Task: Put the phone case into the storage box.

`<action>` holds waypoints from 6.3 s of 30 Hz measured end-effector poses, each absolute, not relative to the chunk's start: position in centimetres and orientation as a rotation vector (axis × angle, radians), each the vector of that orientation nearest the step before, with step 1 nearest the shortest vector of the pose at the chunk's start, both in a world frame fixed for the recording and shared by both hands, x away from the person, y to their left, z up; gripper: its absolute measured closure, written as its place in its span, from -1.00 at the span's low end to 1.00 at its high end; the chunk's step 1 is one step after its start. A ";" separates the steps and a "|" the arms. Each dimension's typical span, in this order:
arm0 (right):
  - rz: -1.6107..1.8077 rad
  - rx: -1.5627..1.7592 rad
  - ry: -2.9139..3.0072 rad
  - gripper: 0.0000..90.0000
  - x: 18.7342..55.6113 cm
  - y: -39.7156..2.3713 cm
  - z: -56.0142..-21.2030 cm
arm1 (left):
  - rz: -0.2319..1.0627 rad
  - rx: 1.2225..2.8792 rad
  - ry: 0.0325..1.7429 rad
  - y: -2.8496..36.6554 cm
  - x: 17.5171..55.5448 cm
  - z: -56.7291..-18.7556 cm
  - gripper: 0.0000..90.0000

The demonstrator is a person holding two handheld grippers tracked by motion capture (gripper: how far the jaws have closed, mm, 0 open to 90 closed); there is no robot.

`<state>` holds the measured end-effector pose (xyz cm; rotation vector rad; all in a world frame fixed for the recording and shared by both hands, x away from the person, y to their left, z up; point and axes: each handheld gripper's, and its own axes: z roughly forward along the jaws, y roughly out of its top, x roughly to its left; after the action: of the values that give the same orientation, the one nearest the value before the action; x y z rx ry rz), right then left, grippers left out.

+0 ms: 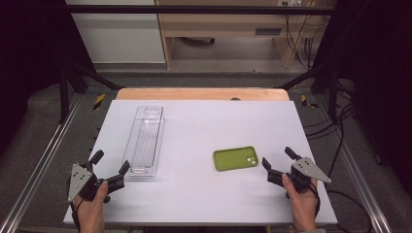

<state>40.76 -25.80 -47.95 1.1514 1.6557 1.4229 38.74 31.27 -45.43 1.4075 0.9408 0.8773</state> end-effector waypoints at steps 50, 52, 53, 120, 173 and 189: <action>0.977 1.444 2.216 -0.63 49.1 -22.8 -43.4 | 0.843 1.431 0.937 30.4 39.0 -45.8 -0.98; 0.971 1.460 2.224 -0.60 49.4 -22.8 -43.6 | 0.841 1.432 0.937 30.3 39.0 -45.8 -0.98; 0.971 1.463 2.231 -0.56 49.5 -22.8 -43.8 | 0.841 1.433 0.936 30.3 39.0 -45.8 -0.98; 0.858 1.552 2.173 0.65 47.6 -21.2 -49.3 | 0.816 1.467 0.923 29.8 39.1 -46.0 -0.98; 0.955 1.173 2.108 0.95 47.0 -18.6 -42.9 | 0.678 1.461 0.915 29.0 37.8 -42.9 -1.00; 0.870 0.822 2.135 0.96 47.2 -16.9 -39.5 | 0.529 1.696 0.868 22.7 41.1 -38.9 -0.94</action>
<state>47.18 -16.86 -39.49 0.8225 2.1354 0.8703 41.07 22.69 -38.90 1.6962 0.8685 0.5293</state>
